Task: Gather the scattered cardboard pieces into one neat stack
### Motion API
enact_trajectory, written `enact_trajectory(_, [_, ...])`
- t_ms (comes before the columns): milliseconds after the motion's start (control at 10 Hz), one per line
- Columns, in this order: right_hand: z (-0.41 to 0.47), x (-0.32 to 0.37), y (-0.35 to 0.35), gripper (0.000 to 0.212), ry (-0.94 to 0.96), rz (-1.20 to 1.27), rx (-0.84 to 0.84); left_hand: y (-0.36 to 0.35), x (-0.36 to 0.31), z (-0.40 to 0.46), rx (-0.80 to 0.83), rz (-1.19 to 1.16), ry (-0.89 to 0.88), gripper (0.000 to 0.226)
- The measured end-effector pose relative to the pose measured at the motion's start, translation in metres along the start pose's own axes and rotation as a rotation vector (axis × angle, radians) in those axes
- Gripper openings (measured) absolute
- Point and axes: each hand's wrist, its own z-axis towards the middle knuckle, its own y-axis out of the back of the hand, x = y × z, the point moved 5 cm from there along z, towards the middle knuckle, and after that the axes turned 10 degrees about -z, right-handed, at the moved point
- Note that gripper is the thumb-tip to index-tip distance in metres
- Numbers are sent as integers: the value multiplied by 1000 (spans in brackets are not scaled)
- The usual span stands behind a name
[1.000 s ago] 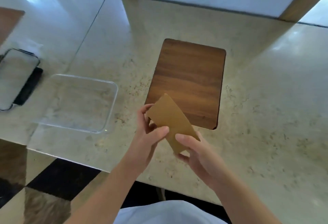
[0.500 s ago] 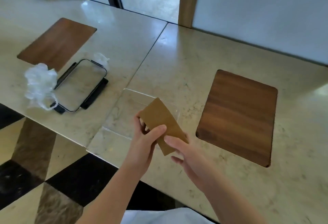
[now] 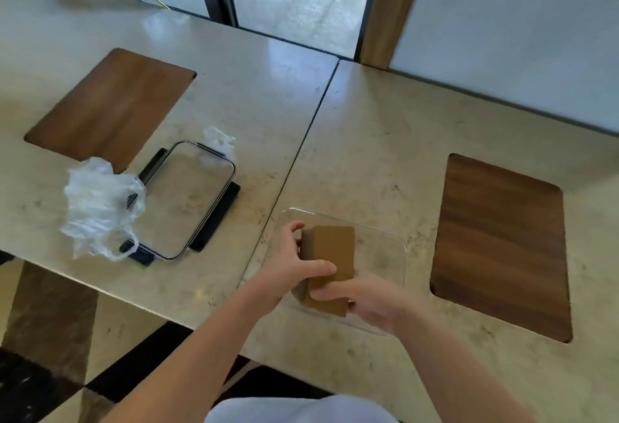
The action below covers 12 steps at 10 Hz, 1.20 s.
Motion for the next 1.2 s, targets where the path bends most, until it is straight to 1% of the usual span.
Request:
enact_trajectory(100, [18,-6,1,52,-50,84,-54,0,6,18,75,14,140,124])
enact_trajectory(200, [34,-12,1,65,-96,158,-102,2,14,27,40,-43,238,111])
enact_trajectory(300, [42,-13,0,65,-124,195,-112,0,17,30,19,-74,268,89])
enact_trajectory(400, [48,-11,-2,59,-135,205,-141,-1,16,30,-34,-112,259,62])
enact_trajectory(500, [50,-7,-4,50,-145,180,-161,0,17,27,-92,-117,251,53])
enact_trajectory(600, [54,-5,-5,52,-165,130,-204,3,18,25,-122,-96,230,51])
enact_trajectory(700, [56,-5,-12,50,-161,81,-214,5,16,20,-179,-75,211,54])
enact_trajectory(800, [57,-4,-15,49,-142,46,-221,6,15,15,-212,-56,195,51])
enact_trajectory(900, [55,-2,-16,54,-134,-1,-232,6,10,12,-256,-27,153,42])
enact_trajectory(1000, [50,-1,-13,57,-130,-46,-245,0,-1,6,-247,60,47,54])
enact_trajectory(1100, [40,1,-7,94,-124,-99,-266,-10,-19,-4,-281,375,-181,67])
enact_trajectory(1200, [28,-5,11,99,-68,-181,-328,-33,-43,-18,-416,768,-407,75])
